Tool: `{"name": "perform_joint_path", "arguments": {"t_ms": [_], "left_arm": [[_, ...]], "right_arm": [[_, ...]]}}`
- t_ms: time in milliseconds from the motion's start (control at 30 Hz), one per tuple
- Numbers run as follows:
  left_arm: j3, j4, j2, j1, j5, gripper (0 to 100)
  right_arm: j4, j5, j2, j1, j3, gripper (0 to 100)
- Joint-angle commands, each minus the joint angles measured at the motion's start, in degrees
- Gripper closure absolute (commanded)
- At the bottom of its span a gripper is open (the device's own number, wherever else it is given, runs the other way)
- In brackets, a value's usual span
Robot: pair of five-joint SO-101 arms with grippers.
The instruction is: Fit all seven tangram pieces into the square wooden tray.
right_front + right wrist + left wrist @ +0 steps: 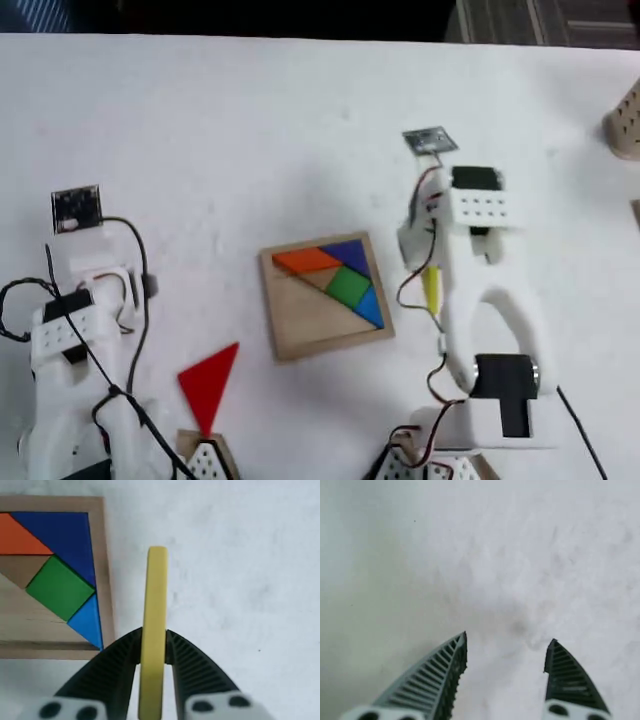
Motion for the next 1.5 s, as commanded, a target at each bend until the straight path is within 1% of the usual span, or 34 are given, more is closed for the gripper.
{"name": "perform_joint_path", "arguments": {"t_ms": [0, 133, 300, 600, 700, 800, 967, 1067, 1167, 1267, 1367, 1467], "left_arm": [[-0.4, 0.3, -2.2, -0.6, -0.6, 84], [-0.4, 0.3, -2.2, -0.6, -0.6, 84], [-0.4, 0.4, -2.2, -0.6, -0.6, 84], [-0.4, 0.4, -2.2, -0.6, -0.6, 84], [-0.4, 0.4, -2.2, -0.6, -0.6, 84], [-0.4, 0.4, -2.2, -0.6, -0.6, 84], [-0.4, 0.4, -2.2, -0.6, -0.6, 84], [-0.4, 0.4, -2.2, -0.6, -0.6, 84], [-0.4, 0.4, -2.2, -0.6, -0.6, 84], [-0.4, 0.4, -2.2, -0.6, -0.6, 84], [-0.4, 0.4, -2.2, -0.6, -0.6, 84], [-0.4, 0.4, -2.2, -0.6, -0.6, 84]], "right_arm": [[2.2, -2.5, -0.8, -5.3, -2.4, 98.1], [2.7, -3.3, -1.3, -12.5, -1.0, 98.1], [-2.6, -13.6, -0.7, -19.5, -0.5, 97.8], [-15.3, -31.0, -0.7, -28.2, 5.5, 97.8], [-19.9, -35.3, -0.7, -31.4, 8.4, 97.8], [-25.0, -36.3, -0.7, -33.0, 10.7, 97.8], [-30.5, -36.1, -0.7, -35.5, 14.1, 97.4], [-32.1, -36.0, -0.7, -36.4, 15.1, 91.8], [-31.7, -36.0, -0.7, -36.4, 15.3, 83.1], [-31.6, -36.0, -0.8, -36.3, 15.4, 77.3], [-29.2, -36.0, -1.4, -36.2, 14.4, 76.1], [-23.9, -36.0, -1.4, -36.0, 10.7, 76.1]]}}
